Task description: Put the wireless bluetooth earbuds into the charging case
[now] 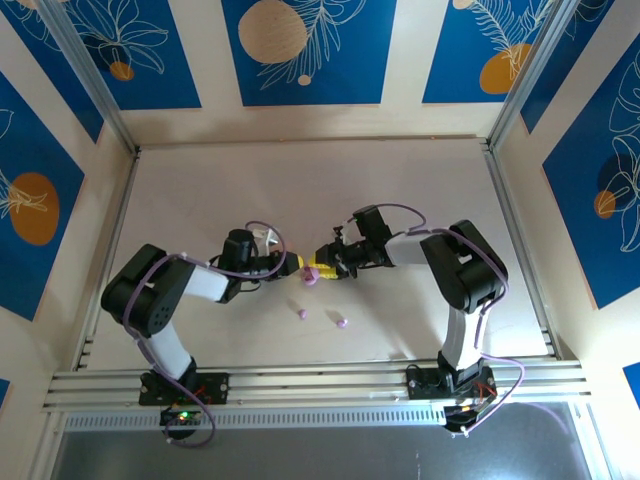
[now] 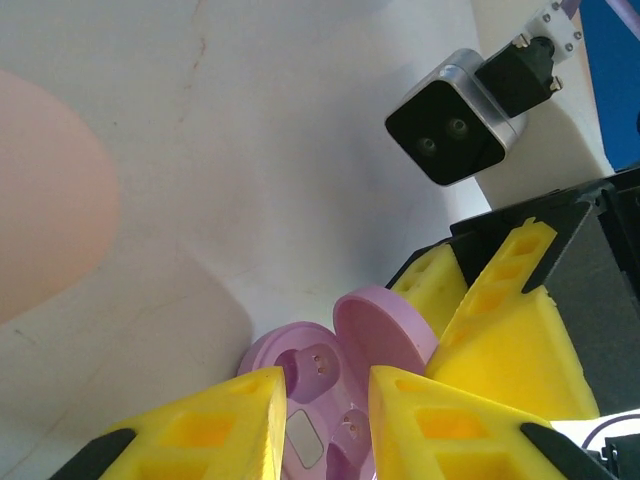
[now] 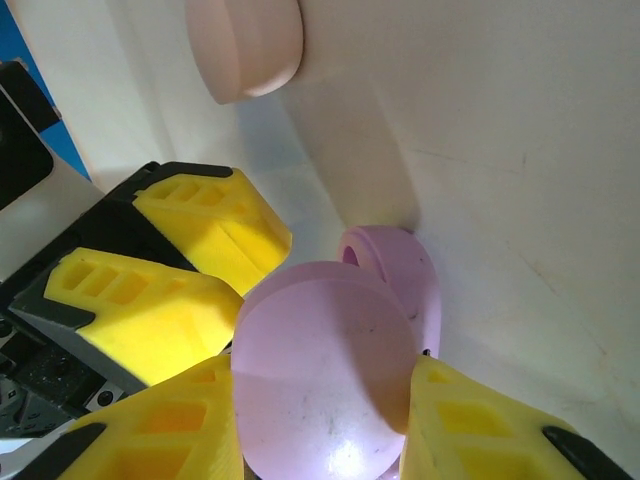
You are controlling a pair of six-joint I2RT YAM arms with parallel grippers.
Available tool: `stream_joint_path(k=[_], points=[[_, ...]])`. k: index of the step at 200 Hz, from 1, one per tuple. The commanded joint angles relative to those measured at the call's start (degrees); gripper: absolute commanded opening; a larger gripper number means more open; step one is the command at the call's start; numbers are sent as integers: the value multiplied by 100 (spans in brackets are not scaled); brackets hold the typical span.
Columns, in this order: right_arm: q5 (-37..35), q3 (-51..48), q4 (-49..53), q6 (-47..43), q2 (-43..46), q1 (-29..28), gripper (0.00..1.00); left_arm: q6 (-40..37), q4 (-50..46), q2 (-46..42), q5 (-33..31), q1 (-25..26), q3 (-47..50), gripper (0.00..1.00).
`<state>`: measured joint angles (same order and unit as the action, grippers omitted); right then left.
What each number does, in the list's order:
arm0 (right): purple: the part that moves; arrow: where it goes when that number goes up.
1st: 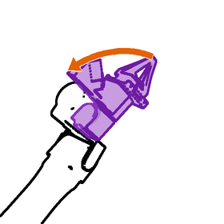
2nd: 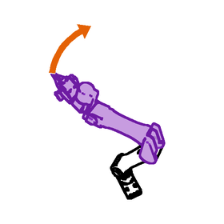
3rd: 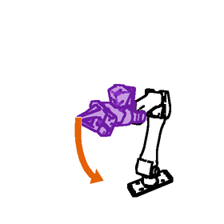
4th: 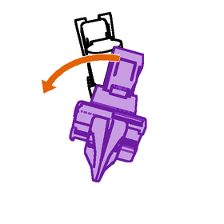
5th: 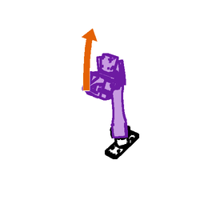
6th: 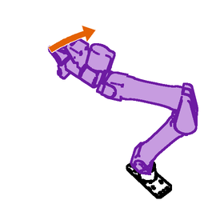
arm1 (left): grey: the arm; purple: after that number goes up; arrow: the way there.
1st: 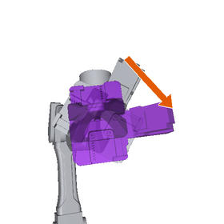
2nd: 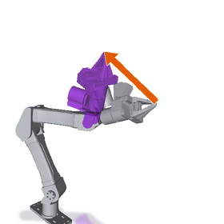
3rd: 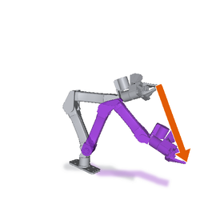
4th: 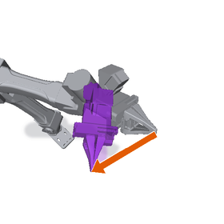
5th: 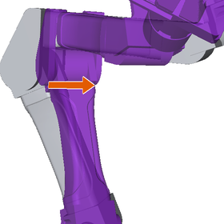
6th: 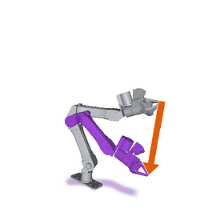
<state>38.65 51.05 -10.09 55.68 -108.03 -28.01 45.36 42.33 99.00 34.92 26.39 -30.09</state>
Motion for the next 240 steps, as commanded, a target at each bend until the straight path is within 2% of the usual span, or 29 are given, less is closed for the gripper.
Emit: stream_joint_path(k=[1,49,103,133,151,188,240], points=[[261,145,-132,79,-75,6,33,-123,-118,135,89,65,-146,27],[302,124,-228,146,-100,24,33,-133,-189,216,103,120,-213,26],[292,264,-223,162,-219,50,36,-168,-238,277,128,292,-297,20],[298,337,-204,177,-316,50,41,-203,-321,288,125,345,-344,20],[292,332,-198,172,-308,64,46,-222,-341,306,121,358,-363,20],[157,289,28,53,-194,83,66,-229,-389,361,155,400,-428,20],[-152,192,359,-90,72,94,82,-306,-541,427,184,481,-547,22]])
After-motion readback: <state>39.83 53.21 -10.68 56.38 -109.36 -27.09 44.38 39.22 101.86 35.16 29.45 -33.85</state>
